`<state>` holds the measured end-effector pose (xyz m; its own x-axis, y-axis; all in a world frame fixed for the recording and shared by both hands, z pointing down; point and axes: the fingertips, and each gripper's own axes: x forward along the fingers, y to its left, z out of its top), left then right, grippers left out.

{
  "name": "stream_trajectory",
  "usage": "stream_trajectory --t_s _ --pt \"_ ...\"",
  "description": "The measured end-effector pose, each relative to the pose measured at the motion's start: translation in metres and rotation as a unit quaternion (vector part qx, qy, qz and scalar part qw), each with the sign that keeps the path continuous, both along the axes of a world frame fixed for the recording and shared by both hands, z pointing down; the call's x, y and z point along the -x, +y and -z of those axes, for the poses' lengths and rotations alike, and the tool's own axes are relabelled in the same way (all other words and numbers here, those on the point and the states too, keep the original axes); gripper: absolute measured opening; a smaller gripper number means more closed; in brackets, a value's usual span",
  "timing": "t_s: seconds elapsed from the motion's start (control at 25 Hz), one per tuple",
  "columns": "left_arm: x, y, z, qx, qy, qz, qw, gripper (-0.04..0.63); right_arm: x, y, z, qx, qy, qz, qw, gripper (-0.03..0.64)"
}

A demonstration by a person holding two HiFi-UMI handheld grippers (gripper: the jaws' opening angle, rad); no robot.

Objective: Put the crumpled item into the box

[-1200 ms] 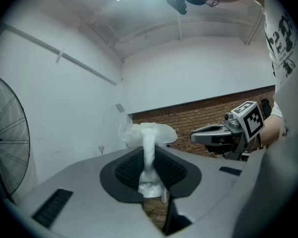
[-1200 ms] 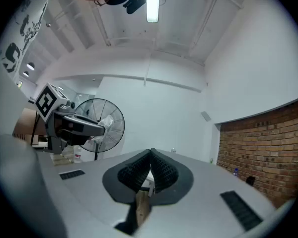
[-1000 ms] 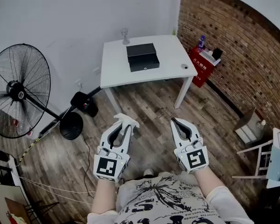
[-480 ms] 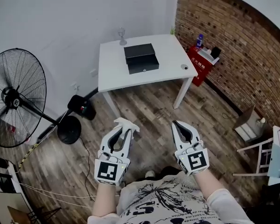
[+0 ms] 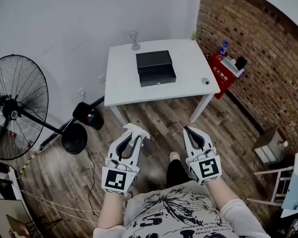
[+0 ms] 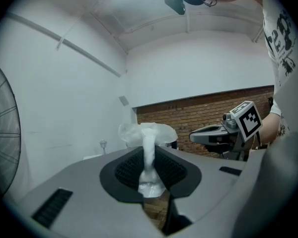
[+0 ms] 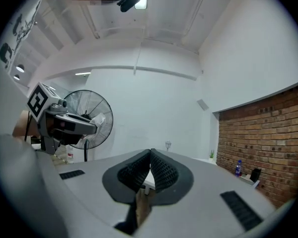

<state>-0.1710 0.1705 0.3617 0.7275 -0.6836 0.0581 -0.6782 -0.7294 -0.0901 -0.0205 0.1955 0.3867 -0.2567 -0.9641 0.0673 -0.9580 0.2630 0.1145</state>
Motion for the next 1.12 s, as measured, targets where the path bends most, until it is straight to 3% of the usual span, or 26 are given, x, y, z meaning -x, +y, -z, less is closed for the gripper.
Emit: stream_trajectory --t_s 0.12,0.52,0.8,1.12 --pt "-0.031 -0.048 0.003 0.001 -0.02 0.016 0.9997 0.077 -0.03 -0.056 0.003 0.003 -0.007 0.016 1.0 0.015" --pt "-0.13 -0.214 0.018 -0.031 -0.038 0.051 0.9975 0.077 -0.114 -0.231 0.019 -0.004 0.002 0.08 0.997 0.015" --pt "-0.144 -0.3 -0.01 0.022 -0.066 0.048 0.9964 0.077 -0.126 -0.318 0.005 0.023 -0.007 0.091 0.996 0.015" --pt "-0.147 -0.411 -0.045 0.059 -0.1 -0.005 0.9932 0.077 -0.116 -0.416 -0.012 0.047 0.001 0.07 0.996 0.015"
